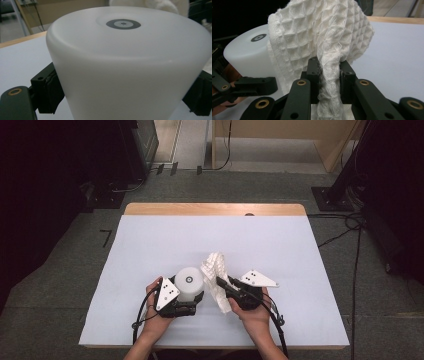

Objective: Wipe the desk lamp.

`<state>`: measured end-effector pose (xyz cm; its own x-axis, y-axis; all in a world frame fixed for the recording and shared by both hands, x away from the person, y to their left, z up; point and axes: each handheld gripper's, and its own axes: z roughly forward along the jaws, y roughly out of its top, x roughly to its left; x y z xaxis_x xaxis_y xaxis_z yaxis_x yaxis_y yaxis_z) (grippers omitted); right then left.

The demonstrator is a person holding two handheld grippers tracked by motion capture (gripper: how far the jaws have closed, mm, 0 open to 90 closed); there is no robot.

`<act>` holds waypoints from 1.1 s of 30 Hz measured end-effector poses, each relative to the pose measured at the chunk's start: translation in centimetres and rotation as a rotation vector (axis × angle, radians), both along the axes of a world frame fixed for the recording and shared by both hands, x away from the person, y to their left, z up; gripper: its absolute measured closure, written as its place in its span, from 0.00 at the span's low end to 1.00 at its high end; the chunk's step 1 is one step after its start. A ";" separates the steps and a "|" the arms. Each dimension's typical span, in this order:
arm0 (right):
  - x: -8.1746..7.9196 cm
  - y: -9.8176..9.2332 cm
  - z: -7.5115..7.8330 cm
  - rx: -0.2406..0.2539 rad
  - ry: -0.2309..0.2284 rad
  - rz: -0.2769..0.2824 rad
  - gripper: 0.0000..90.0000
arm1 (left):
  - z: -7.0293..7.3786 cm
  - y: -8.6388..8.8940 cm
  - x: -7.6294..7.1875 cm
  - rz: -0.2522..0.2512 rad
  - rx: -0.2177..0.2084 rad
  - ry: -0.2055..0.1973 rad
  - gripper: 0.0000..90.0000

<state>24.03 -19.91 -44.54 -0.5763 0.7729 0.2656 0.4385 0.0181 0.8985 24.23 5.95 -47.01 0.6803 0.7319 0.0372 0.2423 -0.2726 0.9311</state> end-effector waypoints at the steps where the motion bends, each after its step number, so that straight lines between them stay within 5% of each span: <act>1: 0.1 -0.2 -0.1 0.001 0.003 -0.008 0.84 | -0.3 0.1 0.1 0.004 0.009 0.006 0.10; 9: 0.6 -0.6 -0.6 0.007 0.020 -0.020 0.84 | -1.0 0.5 -0.3 -0.001 0.006 -0.037 0.09; 13: 0.7 -0.7 -0.9 0.006 0.026 -0.023 0.84 | -1.0 0.3 -0.7 0.032 -0.026 0.009 0.00; 17: 0.7 -0.7 -0.9 0.009 0.029 -0.023 0.84 | -1.0 -0.5 -1.1 0.105 -0.028 0.013 0.00; 22: 0.5 -0.4 -0.9 0.003 0.032 -0.017 0.84 | -1.2 -1.6 -1.4 0.218 0.041 0.001 0.08; 28: 0.5 -0.4 -0.7 0.012 0.021 -0.011 0.84 | -0.6 -0.4 -0.9 0.130 -0.012 0.058 0.10; 31: 0.1 -0.5 0.2 0.035 -0.010 0.006 0.84 | 0.1 0.2 -0.6 0.009 -0.111 0.116 0.10; 33: -0.3 -0.3 1.0 0.053 -0.045 0.028 0.84 | 0.6 0.0 -0.8 -0.069 -0.129 0.134 0.10</act>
<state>23.69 -20.23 -43.52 -0.6096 0.7419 0.2793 0.3975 -0.0188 0.9174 23.46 6.00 -46.40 0.7213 0.6766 -0.1483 0.3515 -0.1732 0.9200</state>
